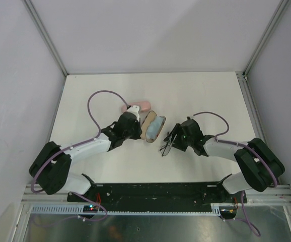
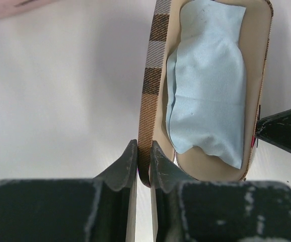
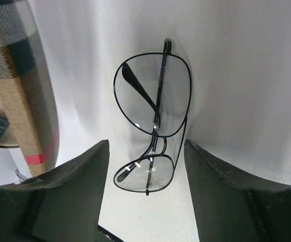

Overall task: Organize the sunglasses
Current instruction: Pick up the opened sunglasses case from the center of the board, then pick up the sunglasses from the center of the board.

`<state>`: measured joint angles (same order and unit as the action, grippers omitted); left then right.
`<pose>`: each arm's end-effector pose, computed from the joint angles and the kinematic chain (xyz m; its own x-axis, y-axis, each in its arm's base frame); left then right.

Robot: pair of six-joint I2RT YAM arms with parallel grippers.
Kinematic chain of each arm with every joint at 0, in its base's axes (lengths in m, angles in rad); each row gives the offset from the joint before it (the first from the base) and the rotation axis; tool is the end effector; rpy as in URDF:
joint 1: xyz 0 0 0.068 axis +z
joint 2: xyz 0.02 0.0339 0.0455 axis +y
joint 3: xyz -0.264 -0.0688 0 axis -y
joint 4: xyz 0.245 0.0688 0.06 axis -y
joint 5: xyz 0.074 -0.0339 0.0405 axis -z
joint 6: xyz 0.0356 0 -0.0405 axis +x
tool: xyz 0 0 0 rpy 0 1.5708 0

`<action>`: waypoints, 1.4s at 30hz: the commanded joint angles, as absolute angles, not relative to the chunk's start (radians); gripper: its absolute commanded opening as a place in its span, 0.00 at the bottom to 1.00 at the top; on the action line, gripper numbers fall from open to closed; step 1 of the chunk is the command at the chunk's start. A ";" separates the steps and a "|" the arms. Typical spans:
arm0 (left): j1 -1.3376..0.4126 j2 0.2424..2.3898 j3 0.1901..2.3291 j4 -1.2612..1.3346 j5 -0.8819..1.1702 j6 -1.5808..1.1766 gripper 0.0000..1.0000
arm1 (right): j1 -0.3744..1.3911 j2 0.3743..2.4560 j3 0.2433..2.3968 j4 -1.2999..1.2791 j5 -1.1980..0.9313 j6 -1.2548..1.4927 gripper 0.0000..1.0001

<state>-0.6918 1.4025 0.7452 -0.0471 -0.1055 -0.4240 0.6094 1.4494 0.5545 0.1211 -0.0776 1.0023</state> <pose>0.2255 -0.1820 0.2007 -0.6901 0.0404 -0.7226 0.3167 0.9146 -0.2513 0.2169 0.1548 0.1454 -0.8277 0.4468 -0.3394 0.1512 0.7601 0.6319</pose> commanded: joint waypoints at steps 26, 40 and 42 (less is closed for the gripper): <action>-0.835 1.357 0.681 -0.017 -0.605 -0.246 0.15 | 0.796 1.479 0.720 -0.205 0.180 1.130 0.69; -0.873 1.403 0.698 -0.022 -0.637 -0.243 0.16 | 0.810 1.531 0.775 -0.239 0.182 1.098 0.43; -0.874 1.406 0.699 -0.022 -0.639 -0.243 0.16 | 0.810 1.516 0.775 -0.244 0.181 1.087 0.42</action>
<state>-0.8658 1.4067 0.6777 -0.0658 -0.5919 -0.2523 0.8040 1.5341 0.7670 -0.1852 0.1421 1.1053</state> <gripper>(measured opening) 0.158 0.429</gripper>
